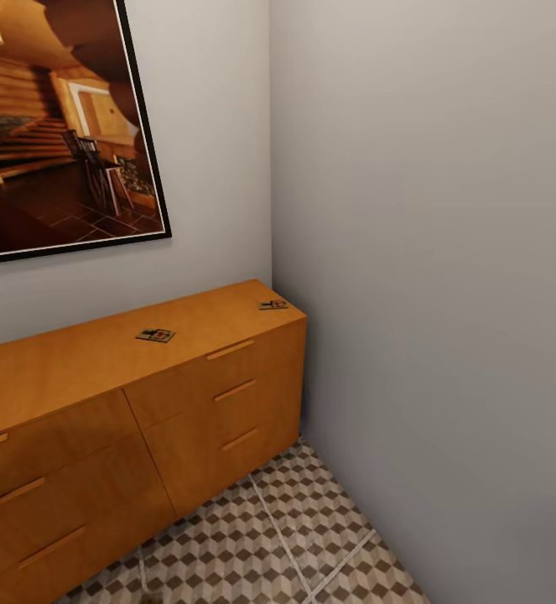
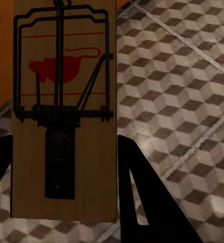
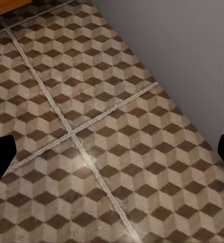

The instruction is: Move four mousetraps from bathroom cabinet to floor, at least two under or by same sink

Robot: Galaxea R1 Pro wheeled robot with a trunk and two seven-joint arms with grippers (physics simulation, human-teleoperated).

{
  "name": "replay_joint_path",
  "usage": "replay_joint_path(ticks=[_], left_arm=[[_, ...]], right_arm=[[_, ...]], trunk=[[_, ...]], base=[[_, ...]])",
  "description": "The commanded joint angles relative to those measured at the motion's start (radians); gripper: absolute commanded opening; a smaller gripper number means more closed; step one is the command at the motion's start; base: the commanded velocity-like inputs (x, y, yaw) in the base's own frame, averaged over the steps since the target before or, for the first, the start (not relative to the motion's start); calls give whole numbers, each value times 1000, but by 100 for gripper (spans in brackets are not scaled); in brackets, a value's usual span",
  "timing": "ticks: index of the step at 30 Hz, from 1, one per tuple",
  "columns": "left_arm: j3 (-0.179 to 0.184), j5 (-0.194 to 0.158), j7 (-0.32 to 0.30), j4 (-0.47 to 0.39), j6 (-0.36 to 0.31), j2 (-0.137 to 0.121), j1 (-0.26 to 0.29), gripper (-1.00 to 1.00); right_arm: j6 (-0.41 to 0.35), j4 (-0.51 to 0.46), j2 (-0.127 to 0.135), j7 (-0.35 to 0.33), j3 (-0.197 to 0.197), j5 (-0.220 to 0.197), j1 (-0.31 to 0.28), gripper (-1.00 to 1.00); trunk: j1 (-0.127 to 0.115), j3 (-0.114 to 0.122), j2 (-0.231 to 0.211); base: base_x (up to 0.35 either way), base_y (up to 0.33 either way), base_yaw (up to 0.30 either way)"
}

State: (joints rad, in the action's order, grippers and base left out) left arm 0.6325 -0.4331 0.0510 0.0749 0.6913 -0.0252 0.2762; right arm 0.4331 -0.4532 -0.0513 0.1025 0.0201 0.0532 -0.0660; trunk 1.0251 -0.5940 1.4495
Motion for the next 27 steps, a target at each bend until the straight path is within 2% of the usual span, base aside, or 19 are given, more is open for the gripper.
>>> replay_joint_path(ticks=[1,8,16,21,22,23,27], left_arm=[[9,2,8,3,4,0,-5,-100],[9,2,9,3,2,-20,-45,-100],[9,2,10,4,-1,-26,-47,-100],[8,2,9,3,-28,-26,-47,-100],[8,2,8,3,-106,-26,-47,-100],[8,1,8,2,-129,-25,-47,-100],[7,1,9,2,-160,-23,-48,-100]], right_arm=[[7,1,0,14,3,5,0,100],[9,1,2,18,6,7,0,100],[9,0,0,17,6,8,0,100],[9,-1,-2,18,6,7,0,100],[9,-1,-2,18,6,7,0,100],[8,0,-3,19,6,7,0,100],[9,0,-4,20,5,7,0,100]], trunk=[[0,-1,0],[0,-1,0],[0,-1,0],[0,-1,0],[0,-1,0],[0,-1,0],[0,-1,0]], base=[[0,0,0],[0,0,0],[0,0,0],[0,0,0],[0,0,0],[0,0,17],[0,0,144]])
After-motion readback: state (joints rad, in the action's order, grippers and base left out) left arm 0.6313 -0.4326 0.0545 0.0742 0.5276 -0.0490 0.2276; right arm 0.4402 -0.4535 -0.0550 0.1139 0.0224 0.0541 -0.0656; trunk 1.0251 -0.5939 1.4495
